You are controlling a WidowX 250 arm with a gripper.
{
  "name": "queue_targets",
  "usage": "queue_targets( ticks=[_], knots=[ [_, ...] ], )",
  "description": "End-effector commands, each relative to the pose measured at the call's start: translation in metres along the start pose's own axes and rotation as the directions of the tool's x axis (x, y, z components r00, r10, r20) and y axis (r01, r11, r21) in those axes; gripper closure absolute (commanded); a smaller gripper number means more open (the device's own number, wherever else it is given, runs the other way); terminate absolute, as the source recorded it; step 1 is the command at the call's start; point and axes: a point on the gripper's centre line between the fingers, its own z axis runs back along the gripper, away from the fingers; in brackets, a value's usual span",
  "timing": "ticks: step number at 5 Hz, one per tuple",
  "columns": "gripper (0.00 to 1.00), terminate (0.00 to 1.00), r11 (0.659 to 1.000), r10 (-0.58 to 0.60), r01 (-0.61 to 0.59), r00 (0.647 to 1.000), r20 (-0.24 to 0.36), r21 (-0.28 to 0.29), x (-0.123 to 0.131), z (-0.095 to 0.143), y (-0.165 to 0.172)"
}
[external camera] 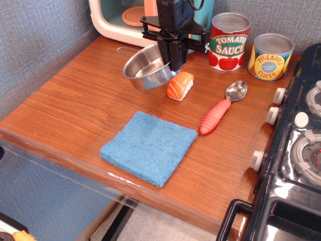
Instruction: Move sauce pan directly in front of microwave.
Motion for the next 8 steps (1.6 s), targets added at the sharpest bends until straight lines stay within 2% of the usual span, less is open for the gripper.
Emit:
queue_targets(
  ticks=[1, 2, 3, 4, 5, 6, 7, 8],
  knots=[
    [1.00, 0.00, 0.986, 0.124, -0.121, 0.992, -0.022, 0.113, 0.009, -0.006, 0.050],
    [1.00, 0.00, 0.973, 0.194, -0.187, 0.980, -0.041, 0.135, 0.004, -0.010, 0.075],
    [1.00, 0.00, 0.967, 0.226, -0.217, 0.972, -0.060, 0.138, 0.000, -0.017, 0.085],
    [0.00, 0.00, 0.975, 0.187, -0.175, 0.979, -0.079, 0.139, -0.001, -0.018, 0.077],
    [0.00, 0.00, 0.982, 0.138, -0.128, 0.988, -0.068, 0.136, 0.001, -0.015, 0.065],
    [0.00, 0.00, 0.993, 0.052, -0.052, 0.999, 0.002, 0.105, 0.003, 0.000, 0.050],
    [0.00, 0.00, 0.995, -0.017, 0.008, 0.996, 0.086, 0.098, -0.001, 0.017, 0.035],
    [0.00, 0.00, 0.996, -0.030, 0.021, 0.995, 0.096, 0.089, -0.004, 0.020, 0.027]
  ],
)
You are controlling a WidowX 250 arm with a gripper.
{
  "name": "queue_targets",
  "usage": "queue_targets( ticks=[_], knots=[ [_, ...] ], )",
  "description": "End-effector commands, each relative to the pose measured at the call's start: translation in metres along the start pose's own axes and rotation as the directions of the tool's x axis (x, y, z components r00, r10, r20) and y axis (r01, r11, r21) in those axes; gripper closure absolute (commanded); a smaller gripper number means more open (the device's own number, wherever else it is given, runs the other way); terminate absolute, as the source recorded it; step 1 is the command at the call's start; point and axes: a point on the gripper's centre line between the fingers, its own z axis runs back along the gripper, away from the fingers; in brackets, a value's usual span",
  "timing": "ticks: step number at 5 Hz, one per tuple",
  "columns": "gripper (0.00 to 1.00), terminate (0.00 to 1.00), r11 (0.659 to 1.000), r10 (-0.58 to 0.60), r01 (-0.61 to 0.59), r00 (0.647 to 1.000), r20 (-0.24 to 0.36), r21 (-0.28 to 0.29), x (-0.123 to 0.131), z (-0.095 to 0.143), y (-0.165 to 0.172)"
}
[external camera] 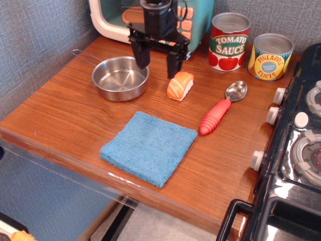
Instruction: Move sauce pan directly in front of microwave.
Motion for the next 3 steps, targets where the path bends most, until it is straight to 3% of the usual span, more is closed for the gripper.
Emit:
queue_targets(
  ticks=[1, 2, 3],
  knots=[
    [0.00, 0.00, 0.999, -0.038, 0.037, 0.998, 0.045, 0.027, -0.0027, 0.0251, 0.0015],
    [0.00, 0.00, 0.999, -0.038, 0.037, 0.998, 0.045, 0.027, -0.0027, 0.0251, 0.0015],
    [0.00, 1.00, 0.999, -0.038, 0.037, 0.998, 0.045, 0.027, -0.0027, 0.0251, 0.0015]
  ],
)
